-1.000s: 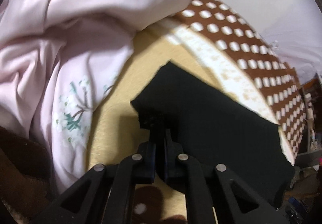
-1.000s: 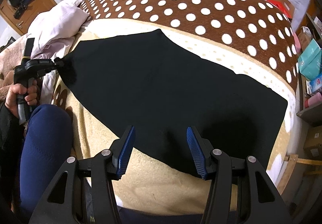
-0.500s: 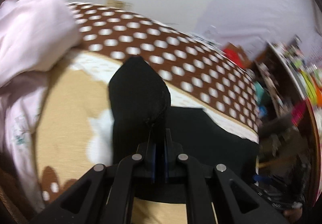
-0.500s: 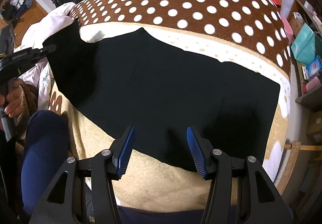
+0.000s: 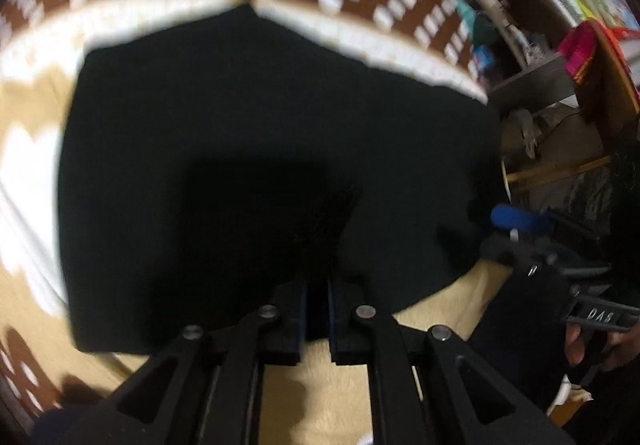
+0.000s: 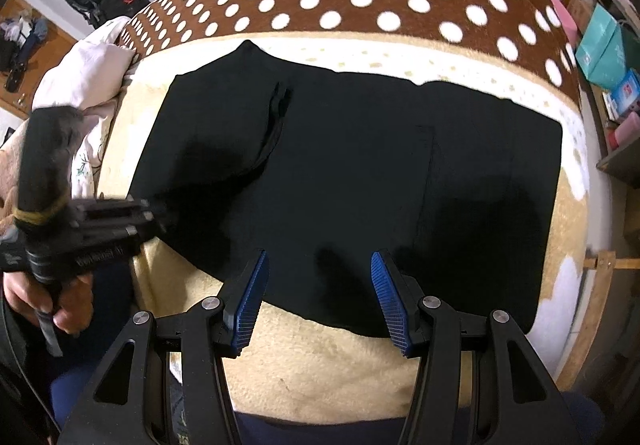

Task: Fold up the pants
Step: 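Lift the gripped side with the left gripper, fold it over, release, then move the right gripper to the trousers' opposite side edge and close on it, then lift the gripped side with the right gripper, fold it over, release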

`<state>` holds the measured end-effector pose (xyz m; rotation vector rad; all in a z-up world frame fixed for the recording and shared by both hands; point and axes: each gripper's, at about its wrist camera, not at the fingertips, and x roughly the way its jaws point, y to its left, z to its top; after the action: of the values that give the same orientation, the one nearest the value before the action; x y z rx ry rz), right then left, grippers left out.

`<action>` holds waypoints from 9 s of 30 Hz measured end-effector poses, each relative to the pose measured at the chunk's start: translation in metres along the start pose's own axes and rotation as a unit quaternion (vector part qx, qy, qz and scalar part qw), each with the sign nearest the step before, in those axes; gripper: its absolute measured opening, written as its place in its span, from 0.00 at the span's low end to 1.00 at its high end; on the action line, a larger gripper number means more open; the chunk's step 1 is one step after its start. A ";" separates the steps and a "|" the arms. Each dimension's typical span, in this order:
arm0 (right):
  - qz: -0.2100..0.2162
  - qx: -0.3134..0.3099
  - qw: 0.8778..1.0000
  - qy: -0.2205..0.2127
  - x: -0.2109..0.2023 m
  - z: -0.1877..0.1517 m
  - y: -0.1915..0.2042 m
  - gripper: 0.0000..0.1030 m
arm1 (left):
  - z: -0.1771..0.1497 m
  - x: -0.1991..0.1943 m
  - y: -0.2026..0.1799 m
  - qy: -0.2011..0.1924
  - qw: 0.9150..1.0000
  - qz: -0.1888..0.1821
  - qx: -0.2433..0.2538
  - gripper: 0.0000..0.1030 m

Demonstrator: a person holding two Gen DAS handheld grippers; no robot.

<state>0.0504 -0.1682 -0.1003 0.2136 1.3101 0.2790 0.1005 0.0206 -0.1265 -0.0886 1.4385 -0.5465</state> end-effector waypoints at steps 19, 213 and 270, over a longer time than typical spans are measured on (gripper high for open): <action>0.080 -0.018 0.997 -0.008 0.029 0.025 0.039 0.52 | -0.016 -0.086 0.068 -0.162 0.972 0.104 -0.135 0.40; 0.165 0.192 0.967 -0.023 -0.033 0.002 -0.134 0.12 | -0.021 -0.042 -0.030 -0.125 0.981 0.137 -0.064 0.40; 0.209 0.074 0.974 0.037 0.053 0.053 0.034 0.29 | -0.023 -0.069 0.034 -0.134 0.981 0.096 -0.102 0.40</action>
<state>0.1117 -0.1190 -0.1250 0.6133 1.3539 0.5510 0.0865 0.0844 -0.0797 -0.1783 1.2204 -0.2178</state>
